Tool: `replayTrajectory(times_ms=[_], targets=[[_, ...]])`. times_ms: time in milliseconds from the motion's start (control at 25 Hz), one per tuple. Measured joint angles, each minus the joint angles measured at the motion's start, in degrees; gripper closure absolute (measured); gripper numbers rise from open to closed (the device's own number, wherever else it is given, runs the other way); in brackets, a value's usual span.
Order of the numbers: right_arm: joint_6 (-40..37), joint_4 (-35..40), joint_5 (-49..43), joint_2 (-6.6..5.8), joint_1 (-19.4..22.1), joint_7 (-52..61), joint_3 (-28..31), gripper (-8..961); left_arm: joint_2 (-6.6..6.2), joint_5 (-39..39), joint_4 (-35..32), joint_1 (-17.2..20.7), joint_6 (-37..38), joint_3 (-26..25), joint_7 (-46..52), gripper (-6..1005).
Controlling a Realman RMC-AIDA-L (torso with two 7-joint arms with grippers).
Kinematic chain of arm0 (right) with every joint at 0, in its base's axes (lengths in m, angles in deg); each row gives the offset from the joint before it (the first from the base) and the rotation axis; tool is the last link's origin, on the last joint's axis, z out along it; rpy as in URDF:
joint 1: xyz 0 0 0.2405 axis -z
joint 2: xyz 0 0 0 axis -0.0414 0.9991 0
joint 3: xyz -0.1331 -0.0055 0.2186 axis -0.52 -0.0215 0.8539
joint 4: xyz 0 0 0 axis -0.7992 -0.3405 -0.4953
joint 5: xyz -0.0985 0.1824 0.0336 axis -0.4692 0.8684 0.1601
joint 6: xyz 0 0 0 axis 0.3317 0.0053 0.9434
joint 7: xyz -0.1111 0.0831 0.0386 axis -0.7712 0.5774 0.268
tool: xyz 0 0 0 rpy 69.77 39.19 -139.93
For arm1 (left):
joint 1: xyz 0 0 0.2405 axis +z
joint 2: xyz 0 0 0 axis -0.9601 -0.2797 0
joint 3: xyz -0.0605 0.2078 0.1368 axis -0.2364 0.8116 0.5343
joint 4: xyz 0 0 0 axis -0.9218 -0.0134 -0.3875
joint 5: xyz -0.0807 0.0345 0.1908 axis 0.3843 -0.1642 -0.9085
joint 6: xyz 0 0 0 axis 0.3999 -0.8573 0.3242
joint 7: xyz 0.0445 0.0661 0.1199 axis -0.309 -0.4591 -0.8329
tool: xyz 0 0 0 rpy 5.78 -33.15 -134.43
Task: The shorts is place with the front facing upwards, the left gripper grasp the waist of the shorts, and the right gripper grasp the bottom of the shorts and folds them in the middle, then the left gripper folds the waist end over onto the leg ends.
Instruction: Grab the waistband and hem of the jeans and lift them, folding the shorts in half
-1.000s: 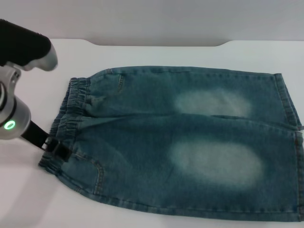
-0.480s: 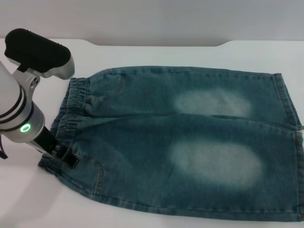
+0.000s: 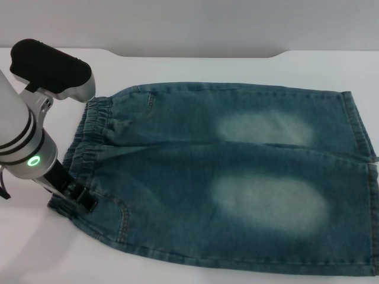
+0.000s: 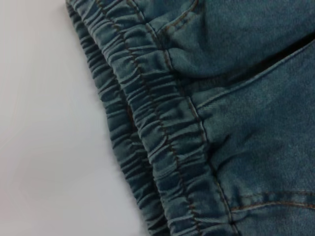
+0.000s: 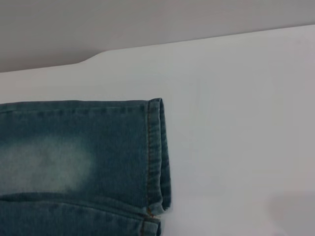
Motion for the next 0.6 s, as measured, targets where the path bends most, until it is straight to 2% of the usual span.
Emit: replayTrajectory(times_ms=[600], targets=[[0.55, -0.25, 0.43, 0.09, 0.39, -0.40, -0.03, 372, -0.11, -1.39, -2.12, -0.47, 0.53, 0.08, -0.32, 157]])
